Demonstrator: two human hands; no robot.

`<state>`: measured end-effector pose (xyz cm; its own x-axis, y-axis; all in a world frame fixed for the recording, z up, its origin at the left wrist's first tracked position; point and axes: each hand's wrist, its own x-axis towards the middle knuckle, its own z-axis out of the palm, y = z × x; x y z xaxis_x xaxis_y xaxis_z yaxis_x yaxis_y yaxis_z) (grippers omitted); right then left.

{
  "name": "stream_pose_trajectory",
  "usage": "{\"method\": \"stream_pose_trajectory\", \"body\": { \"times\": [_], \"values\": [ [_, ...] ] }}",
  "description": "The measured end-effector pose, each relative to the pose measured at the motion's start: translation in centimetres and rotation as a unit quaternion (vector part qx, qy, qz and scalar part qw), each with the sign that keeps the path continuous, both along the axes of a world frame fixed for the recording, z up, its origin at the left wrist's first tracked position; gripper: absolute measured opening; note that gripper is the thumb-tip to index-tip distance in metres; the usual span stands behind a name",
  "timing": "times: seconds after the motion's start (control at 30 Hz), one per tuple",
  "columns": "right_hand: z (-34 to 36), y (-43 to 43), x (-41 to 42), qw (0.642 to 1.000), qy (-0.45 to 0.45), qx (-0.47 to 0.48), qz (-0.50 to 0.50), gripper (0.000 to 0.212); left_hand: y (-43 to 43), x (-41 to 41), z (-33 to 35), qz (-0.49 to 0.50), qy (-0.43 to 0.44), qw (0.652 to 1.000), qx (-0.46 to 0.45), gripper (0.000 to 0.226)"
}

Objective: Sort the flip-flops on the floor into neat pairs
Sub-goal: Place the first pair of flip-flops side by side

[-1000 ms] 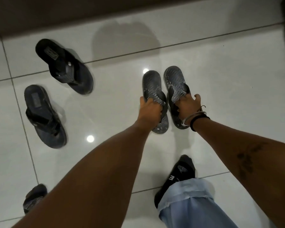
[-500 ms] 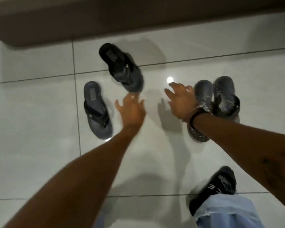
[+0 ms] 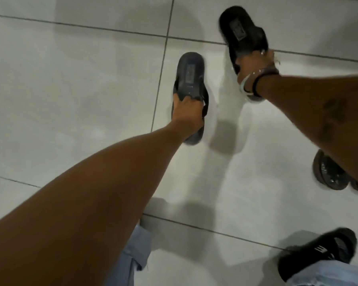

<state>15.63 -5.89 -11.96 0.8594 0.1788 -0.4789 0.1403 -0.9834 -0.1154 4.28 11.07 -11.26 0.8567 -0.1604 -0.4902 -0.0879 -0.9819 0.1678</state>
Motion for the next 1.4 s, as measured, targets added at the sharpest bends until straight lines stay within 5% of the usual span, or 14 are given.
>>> {"method": "stream_pose_trajectory", "body": {
  "times": [0.27, 0.6, 0.77, 0.87, 1.0, 1.1, 1.4],
  "values": [
    [2.1, 6.1, -12.2, 0.984, 0.071, 0.087, -0.137, 0.019, 2.4, -2.1, 1.6, -0.013, 0.031, 0.999, -0.018, 0.016],
    [1.1, 5.9, -16.6, 0.991, 0.06, 0.098, -0.071, 0.015, 2.9, -5.4, 0.7, -0.016, 0.053, 0.998, -0.007, 0.018],
    [1.7, 0.6, -16.6, 0.978, -0.076, 0.137, -0.135, 0.019, 0.5, -4.9, 1.2, 0.199, -0.001, 0.978, -0.054, 0.037],
    [0.5, -4.7, -16.2, 0.977, -0.014, 0.055, -0.204, 0.042, -2.2, -3.5, 1.2, 0.217, 0.04, 0.974, 0.041, 0.056],
    [-2.3, -10.2, -15.9, 0.932, 0.169, -0.016, -0.319, 0.096, -5.0, -1.9, 0.9, 0.2, 0.102, 0.967, 0.117, 0.02],
    [-3.7, -10.8, -15.2, 0.897, 0.195, -0.006, -0.397, 0.123, -5.2, -1.3, 0.0, 0.238, 0.113, 0.957, 0.123, 0.01],
    [-3.0, -9.9, -13.6, 0.893, 0.227, -0.041, -0.385, 0.139, 1.0, 4.2, 0.9, 0.258, 0.043, 0.958, 0.115, 0.008]
  ]
}}
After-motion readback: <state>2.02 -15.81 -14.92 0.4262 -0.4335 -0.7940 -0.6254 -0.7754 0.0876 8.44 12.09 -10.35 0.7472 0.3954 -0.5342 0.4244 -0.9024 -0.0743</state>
